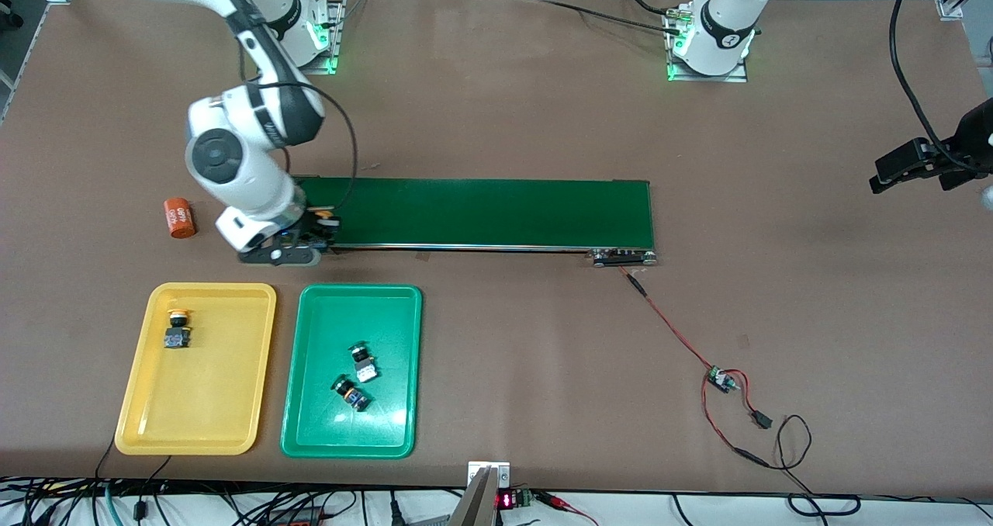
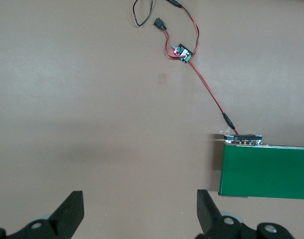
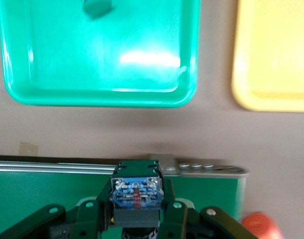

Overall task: Sort buttons by color to trays
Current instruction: 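Lift the button with the right gripper and carry it over the yellow tray, then lower the button into the yellow tray and open the right gripper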

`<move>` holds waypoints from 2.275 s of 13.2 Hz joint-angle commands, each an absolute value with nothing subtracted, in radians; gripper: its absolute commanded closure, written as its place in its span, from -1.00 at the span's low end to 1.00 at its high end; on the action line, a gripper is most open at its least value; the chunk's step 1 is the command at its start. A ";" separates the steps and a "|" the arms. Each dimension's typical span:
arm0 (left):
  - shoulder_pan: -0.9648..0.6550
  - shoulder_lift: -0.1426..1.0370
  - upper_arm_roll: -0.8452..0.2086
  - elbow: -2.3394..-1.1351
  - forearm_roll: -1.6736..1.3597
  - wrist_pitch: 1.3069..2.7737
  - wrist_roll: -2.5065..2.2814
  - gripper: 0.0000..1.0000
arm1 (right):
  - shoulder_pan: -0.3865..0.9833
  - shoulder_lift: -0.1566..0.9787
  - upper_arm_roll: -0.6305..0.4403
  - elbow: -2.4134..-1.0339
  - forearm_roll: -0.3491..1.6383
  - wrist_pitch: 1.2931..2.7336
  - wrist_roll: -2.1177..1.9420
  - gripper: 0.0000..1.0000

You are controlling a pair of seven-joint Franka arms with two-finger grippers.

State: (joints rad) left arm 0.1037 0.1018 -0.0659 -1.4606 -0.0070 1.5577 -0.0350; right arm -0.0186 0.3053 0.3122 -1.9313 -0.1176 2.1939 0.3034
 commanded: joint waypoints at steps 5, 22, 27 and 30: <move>0.107 0.098 -0.069 -1.467 -0.005 1.562 -0.018 -1.00 | -0.149 0.428 0.319 -1.622 -0.112 2.050 -0.095 0.89; 0.101 0.081 -0.074 -1.482 -0.009 1.601 -0.018 -1.00 | -0.339 0.745 0.318 -1.516 -0.006 2.321 -0.758 0.83; 0.109 0.075 -0.074 -1.503 -0.028 1.611 -0.017 -1.00 | -0.339 0.750 0.314 -1.523 -0.009 2.355 -0.759 -0.19; 0.109 0.061 -0.072 -1.526 -0.021 1.615 -0.017 -1.00 | -0.341 0.749 0.316 -1.528 -0.005 2.353 -0.758 -0.53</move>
